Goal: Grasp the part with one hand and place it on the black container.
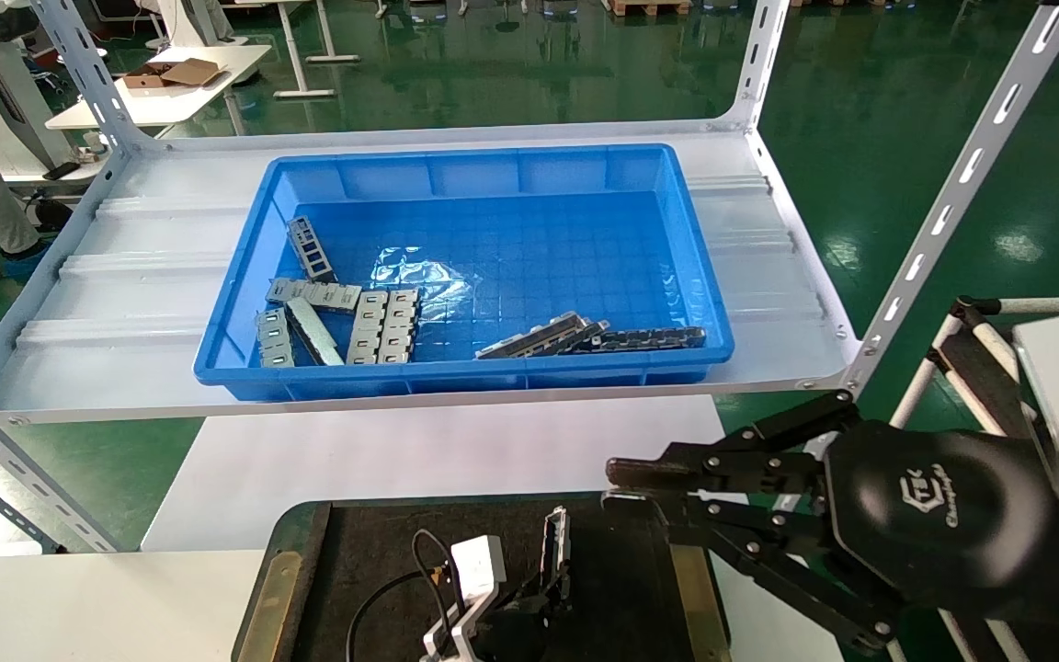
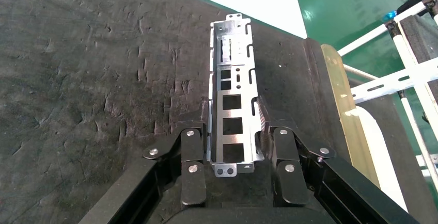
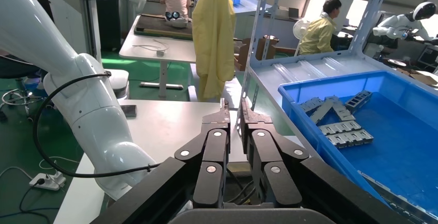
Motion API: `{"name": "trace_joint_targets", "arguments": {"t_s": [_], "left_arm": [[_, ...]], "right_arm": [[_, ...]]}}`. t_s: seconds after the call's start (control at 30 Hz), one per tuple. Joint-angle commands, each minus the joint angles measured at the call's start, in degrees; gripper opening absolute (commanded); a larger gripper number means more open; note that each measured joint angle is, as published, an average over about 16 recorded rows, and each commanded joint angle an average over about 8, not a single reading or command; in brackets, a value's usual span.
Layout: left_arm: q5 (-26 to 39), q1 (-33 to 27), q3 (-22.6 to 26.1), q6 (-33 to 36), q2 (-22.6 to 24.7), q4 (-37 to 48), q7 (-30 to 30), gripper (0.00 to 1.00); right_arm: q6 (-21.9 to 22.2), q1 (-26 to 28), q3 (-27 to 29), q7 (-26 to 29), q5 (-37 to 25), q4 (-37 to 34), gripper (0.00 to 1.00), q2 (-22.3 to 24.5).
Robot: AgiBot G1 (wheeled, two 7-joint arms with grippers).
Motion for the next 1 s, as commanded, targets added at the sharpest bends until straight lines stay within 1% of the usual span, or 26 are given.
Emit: {"name": "trace_joint_targets", "arguments": {"t_s": [0.03, 0.27, 0.43, 0.57, 0.67, 0.77, 1.0], "left_arm": [[0.1, -0.2, 0.5, -0.2, 0.0, 0.0, -0.5, 1.0], [0.8, -1.1, 1.8, -0.7, -0.1, -0.1, -1.8, 1.0], [3.7, -2.3, 3.0, -0.1, -0.5, -0.8, -1.4, 1.0], [6.5, -3.3, 3.6, 1.6, -1.8, -1.6, -1.0, 1.0], [8.8, -4.1, 3.8, 3.9, -3.9, -2.8, -0.6, 1.0], [11.3, -5.1, 4.0, 7.3, -7.0, -4.9, -0.2, 1.0], [17.2, -8.5, 2.9, 18.2, -15.6, -11.0, 0.9, 1.0]], "right_arm": [[0.0, 0.0, 0.0, 0.0, 0.0, 0.0, 1.0, 0.0], [0.0, 0.0, 0.0, 0.0, 0.0, 0.0, 1.0, 0.0], [0.0, 0.0, 0.0, 0.0, 0.0, 0.0, 1.0, 0.0], [0.0, 0.0, 0.0, 0.0, 0.0, 0.0, 1.0, 0.0], [0.0, 0.0, 0.0, 0.0, 0.0, 0.0, 1.0, 0.0], [0.0, 0.0, 0.0, 0.0, 0.0, 0.0, 1.0, 0.0], [0.0, 0.0, 0.0, 0.0, 0.0, 0.0, 1.0, 0.0]]}}
